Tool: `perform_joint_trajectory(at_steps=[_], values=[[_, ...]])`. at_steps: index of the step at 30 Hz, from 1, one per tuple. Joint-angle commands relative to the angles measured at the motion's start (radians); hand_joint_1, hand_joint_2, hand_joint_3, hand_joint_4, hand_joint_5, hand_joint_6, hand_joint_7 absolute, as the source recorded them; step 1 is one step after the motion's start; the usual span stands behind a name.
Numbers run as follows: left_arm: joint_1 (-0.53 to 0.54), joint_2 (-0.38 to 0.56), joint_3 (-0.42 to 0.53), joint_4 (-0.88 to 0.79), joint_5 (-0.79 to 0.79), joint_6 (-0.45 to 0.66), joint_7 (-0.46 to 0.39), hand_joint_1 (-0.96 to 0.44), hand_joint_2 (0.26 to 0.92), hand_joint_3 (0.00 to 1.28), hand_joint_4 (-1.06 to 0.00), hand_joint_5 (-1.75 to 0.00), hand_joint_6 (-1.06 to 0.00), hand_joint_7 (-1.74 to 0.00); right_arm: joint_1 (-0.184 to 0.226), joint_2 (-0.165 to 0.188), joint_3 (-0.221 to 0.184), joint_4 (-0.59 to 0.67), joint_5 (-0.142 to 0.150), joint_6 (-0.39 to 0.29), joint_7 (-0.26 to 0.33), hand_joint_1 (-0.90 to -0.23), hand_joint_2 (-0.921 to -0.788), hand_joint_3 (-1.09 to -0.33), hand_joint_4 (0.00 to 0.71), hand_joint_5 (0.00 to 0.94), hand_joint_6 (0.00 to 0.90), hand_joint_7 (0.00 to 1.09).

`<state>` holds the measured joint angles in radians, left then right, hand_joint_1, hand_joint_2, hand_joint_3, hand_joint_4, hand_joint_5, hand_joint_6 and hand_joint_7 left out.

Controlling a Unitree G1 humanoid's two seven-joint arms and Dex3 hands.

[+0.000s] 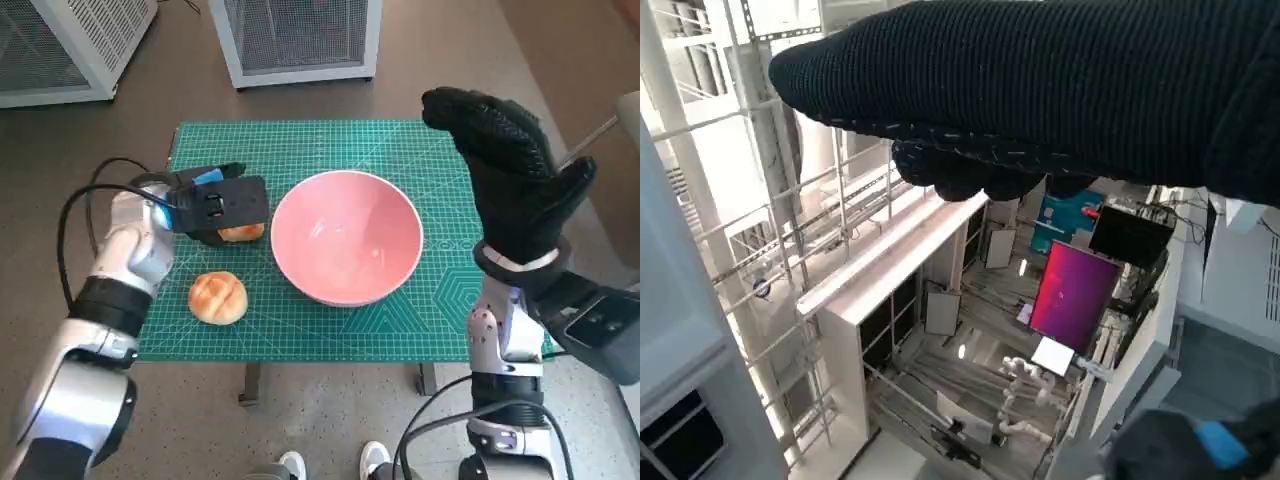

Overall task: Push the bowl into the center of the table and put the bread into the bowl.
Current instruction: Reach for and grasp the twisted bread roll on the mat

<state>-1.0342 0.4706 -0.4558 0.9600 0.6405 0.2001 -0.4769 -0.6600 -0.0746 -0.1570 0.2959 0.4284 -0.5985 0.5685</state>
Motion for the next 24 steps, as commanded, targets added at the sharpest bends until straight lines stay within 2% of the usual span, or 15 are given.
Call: perform_joint_trajectory(at_steps=[1,9,16,20,24], values=[[-0.051,-0.025,-0.033,0.104,0.032,0.01,0.024,0.0,0.733,0.01,0.0,0.0,-0.12,-0.07,0.016,0.004,0.0,0.013,0.002,0.008,-0.003,-0.498,-0.921,-0.431,0.252,0.008,0.114,0.54],[-0.084,-0.059,-0.073,0.237,0.055,-0.003,0.071,0.01,0.745,0.02,-0.05,-0.01,-0.15,-0.04,0.018,0.007,0.002,0.011,-0.002,0.005,-0.007,-0.49,-0.921,-0.429,0.261,0.01,0.117,0.54],[-0.066,-0.067,-0.06,0.29,0.034,-0.061,0.181,0.01,0.775,0.03,-0.14,-0.02,-0.22,-0.04,0.02,0.01,0.005,0.007,-0.001,0.008,-0.008,-0.487,-0.921,-0.429,0.266,0.012,0.118,0.54],[-0.053,-0.068,-0.061,0.303,0.034,-0.097,0.246,0.04,0.801,0.04,-0.21,-0.02,-0.31,-0.05,0.022,0.01,0.004,0.005,0.001,0.01,-0.009,-0.495,-0.921,-0.427,0.271,0.012,0.12,0.54],[-0.04,-0.068,-0.078,0.314,0.049,-0.134,0.317,0.04,0.827,0.04,-0.4,-0.04,-0.42,-0.04,0.022,0.01,0.003,0.005,0.004,0.013,-0.01,-0.502,-0.921,-0.414,0.274,0.012,0.127,0.54]])
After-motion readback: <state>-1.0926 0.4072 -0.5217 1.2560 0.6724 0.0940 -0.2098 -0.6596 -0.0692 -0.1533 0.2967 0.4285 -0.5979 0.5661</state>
